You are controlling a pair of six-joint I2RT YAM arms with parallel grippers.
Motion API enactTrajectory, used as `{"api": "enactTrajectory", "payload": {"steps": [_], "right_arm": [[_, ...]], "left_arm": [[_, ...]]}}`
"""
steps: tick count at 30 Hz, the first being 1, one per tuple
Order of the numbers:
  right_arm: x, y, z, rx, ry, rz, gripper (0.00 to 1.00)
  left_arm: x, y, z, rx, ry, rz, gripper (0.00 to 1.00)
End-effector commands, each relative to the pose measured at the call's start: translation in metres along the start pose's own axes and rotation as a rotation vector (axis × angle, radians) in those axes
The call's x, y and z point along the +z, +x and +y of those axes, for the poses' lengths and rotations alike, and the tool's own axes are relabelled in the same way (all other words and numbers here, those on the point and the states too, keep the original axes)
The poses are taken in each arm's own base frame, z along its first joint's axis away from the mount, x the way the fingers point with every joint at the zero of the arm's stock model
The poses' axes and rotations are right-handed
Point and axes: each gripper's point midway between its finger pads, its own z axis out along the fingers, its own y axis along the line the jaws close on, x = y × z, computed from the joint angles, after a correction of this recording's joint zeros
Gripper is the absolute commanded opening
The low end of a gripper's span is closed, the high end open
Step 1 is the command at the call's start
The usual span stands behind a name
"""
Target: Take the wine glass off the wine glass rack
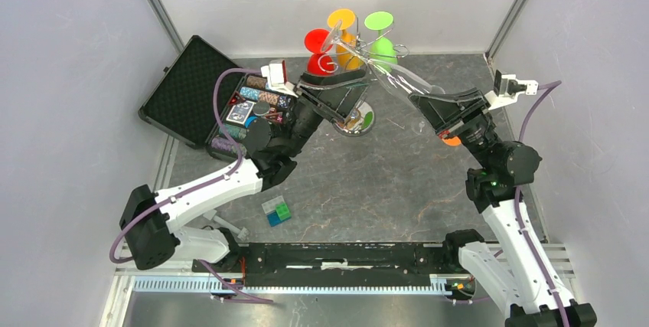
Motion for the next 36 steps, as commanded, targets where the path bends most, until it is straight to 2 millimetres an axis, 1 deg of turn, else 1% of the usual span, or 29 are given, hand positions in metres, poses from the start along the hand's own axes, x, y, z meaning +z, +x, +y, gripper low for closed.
{"api": "enactTrajectory", "payload": {"steps": [1, 5, 8, 10, 12, 14, 17, 19, 21, 22, 24, 27, 30, 32, 34, 36], "right_arm": [[0.008, -0.023, 0.021, -0.082, -0.036, -0.065, 0.00], [0.010, -0.028, 0.023, -0.113, -0.018, -0.068, 0.00], [0.012, -0.035, 0.019, -0.179, 0.050, -0.067, 0.00], [0.012, -0.041, 0.021, -0.241, 0.092, -0.055, 0.00], [0.012, -0.044, 0.025, -0.319, 0.123, -0.017, 0.00], [0.011, -0.044, 0.036, -0.397, 0.118, 0.038, 0.00], [0.007, -0.035, 0.057, -0.500, 0.063, 0.157, 0.00], [-0.001, -0.023, 0.069, -0.539, 0.007, 0.242, 0.00], [-0.011, -0.005, 0.075, -0.542, -0.049, 0.341, 0.00], [-0.014, 0.000, 0.073, -0.546, -0.052, 0.373, 0.00], [-0.023, 0.012, 0.063, -0.540, -0.037, 0.441, 0.00], [-0.039, 0.036, 0.047, -0.522, -0.046, 0.554, 0.00], [-0.060, 0.055, 0.032, -0.630, -0.072, 0.613, 0.00], [-0.070, 0.061, 0.023, -0.682, -0.053, 0.613, 0.00], [-0.077, 0.067, 0.015, -0.689, -0.040, 0.638, 0.00], [-0.082, 0.068, -0.004, -0.695, 0.040, 0.661, 0.00]], "left_arm": [[-0.010, 0.002, -0.005, 0.031, 0.020, 0.021, 1.00], [-0.020, 0.005, -0.010, 0.064, 0.055, 0.055, 1.00], [-0.031, 0.012, -0.016, 0.121, 0.094, 0.109, 1.00], [-0.040, 0.014, -0.016, 0.175, 0.108, 0.140, 1.00], [-0.054, 0.012, -0.022, 0.268, 0.135, 0.168, 1.00], [-0.068, 0.006, -0.024, 0.370, 0.132, 0.186, 1.00], [-0.086, -0.008, -0.024, 0.536, 0.106, 0.202, 1.00], [-0.097, -0.018, -0.027, 0.623, 0.099, 0.212, 1.00], [-0.108, -0.025, -0.034, 0.694, 0.115, 0.219, 1.00], [-0.114, -0.028, -0.040, 0.731, 0.138, 0.233, 1.00], [-0.125, -0.033, -0.048, 0.823, 0.165, 0.273, 1.00], [-0.135, -0.049, -0.050, 0.906, 0.128, 0.275, 1.00], [-0.140, -0.066, -0.040, 0.939, 0.033, 0.238, 1.00], [-0.141, -0.074, -0.029, 0.942, -0.044, 0.211, 1.00], [-0.140, -0.080, -0.019, 0.943, -0.107, 0.195, 1.00], [-0.141, -0.081, -0.012, 0.947, -0.148, 0.200, 1.00]]}}
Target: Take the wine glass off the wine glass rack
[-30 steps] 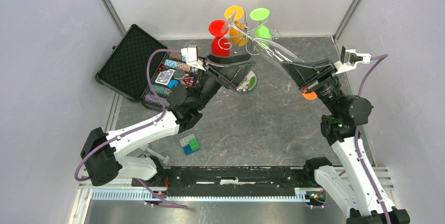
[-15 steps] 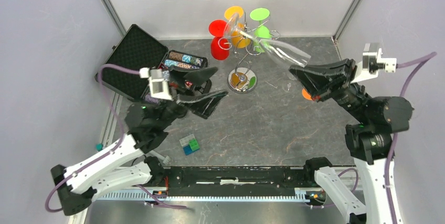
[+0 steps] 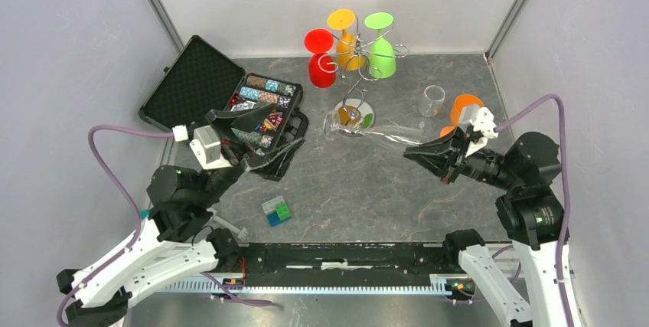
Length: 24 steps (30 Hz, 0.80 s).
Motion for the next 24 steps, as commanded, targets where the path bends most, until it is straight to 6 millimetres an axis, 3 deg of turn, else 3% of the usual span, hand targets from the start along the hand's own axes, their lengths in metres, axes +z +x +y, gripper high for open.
{"api": "enactTrajectory", "payload": {"steps": [1, 11, 14, 17, 24], "right_arm": [[-0.004, 0.019, -0.019, -0.100, 0.085, 0.069, 0.00], [-0.016, 0.097, -0.085, 0.086, 0.413, 0.368, 0.00], [-0.034, 0.118, -0.112, 0.184, 0.609, 0.495, 0.00], [-0.053, 0.139, -0.125, 0.276, 0.750, 0.626, 0.00], [-0.100, 0.138, -0.147, 0.275, 1.046, 0.768, 0.00]], "left_arm": [[-0.001, 0.013, 0.029, 0.068, -0.147, 0.068, 1.00], [-0.011, 0.015, 0.043, 0.090, -0.220, 0.083, 1.00], [-0.017, 0.011, 0.047, 0.090, -0.248, 0.070, 1.00], [-0.023, 0.008, 0.050, 0.089, -0.267, 0.061, 1.00], [-0.033, 0.010, 0.052, 0.122, -0.272, 0.106, 1.00]]}}
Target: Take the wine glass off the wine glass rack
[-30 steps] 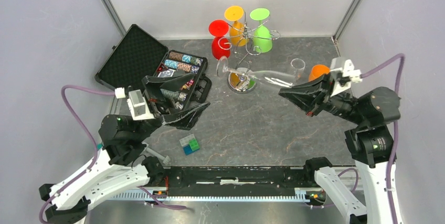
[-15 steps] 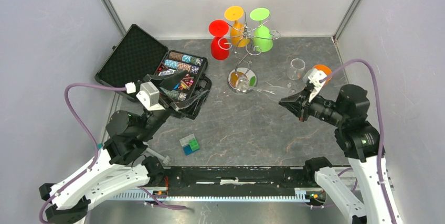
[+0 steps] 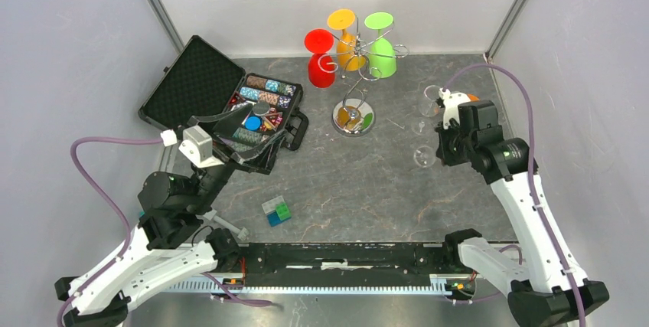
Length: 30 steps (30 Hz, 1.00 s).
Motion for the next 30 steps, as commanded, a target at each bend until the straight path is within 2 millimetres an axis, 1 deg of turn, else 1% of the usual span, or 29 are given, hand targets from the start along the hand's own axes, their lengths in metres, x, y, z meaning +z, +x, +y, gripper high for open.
{"api": "enactTrajectory", "payload": {"steps": [1, 4, 6, 9, 13, 21, 23, 26, 30], "right_arm": [[-0.030, -0.014, -0.045, 0.056, 0.281, -0.019, 0.00], [-0.036, -0.018, -0.061, 0.064, 0.378, 0.001, 0.00], [-0.038, -0.024, -0.064, 0.065, 0.397, -0.001, 0.00], [-0.031, -0.025, -0.065, 0.059, 0.400, 0.019, 0.00], [-0.017, -0.023, -0.061, 0.049, 0.367, 0.045, 0.00], [-0.004, -0.025, -0.069, 0.077, 0.368, 0.067, 0.00], [0.003, -0.023, -0.076, 0.117, 0.355, 0.075, 0.00], [0.007, -0.022, -0.086, 0.161, 0.371, 0.090, 0.00], [0.007, -0.022, -0.112, 0.224, 0.449, 0.112, 0.00]], "left_arm": [[-0.003, 0.004, 0.009, 0.061, -0.032, 0.035, 1.00], [-0.002, 0.007, 0.008, 0.060, -0.030, 0.043, 1.00], [-0.002, 0.009, 0.008, 0.059, -0.029, 0.048, 1.00], [-0.002, 0.009, 0.008, 0.061, -0.031, 0.049, 1.00], [-0.003, 0.010, 0.011, 0.068, -0.043, 0.052, 1.00], [-0.002, 0.013, 0.011, 0.071, -0.045, 0.061, 1.00], [-0.002, 0.013, 0.010, 0.070, -0.040, 0.065, 1.00], [-0.002, 0.012, 0.009, 0.069, -0.039, 0.064, 1.00], [-0.002, 0.011, 0.007, 0.061, -0.028, 0.062, 1.00]]}}
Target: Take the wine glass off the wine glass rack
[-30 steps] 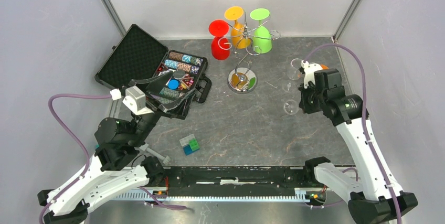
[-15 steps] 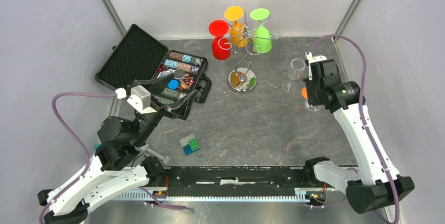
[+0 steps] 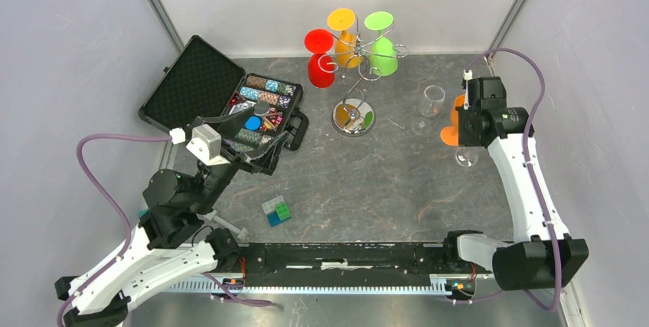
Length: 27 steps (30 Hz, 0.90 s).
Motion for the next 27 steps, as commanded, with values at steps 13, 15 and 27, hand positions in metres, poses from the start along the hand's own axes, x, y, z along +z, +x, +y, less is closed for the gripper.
{"api": "enactTrajectory", "payload": {"steps": [13, 15, 27], "right_arm": [[0.049, -0.092, -0.072, 0.217, 0.094, -0.035, 0.00], [0.057, -0.098, -0.075, 0.238, 0.050, -0.041, 0.00], [0.084, -0.106, -0.088, 0.282, 0.002, -0.015, 0.00]], "left_arm": [[0.000, -0.009, 0.000, 0.017, 0.006, -0.018, 1.00], [0.000, -0.009, 0.000, 0.019, 0.004, -0.016, 1.00], [0.005, 0.000, 0.002, 0.040, -0.015, 0.012, 1.00]]}}
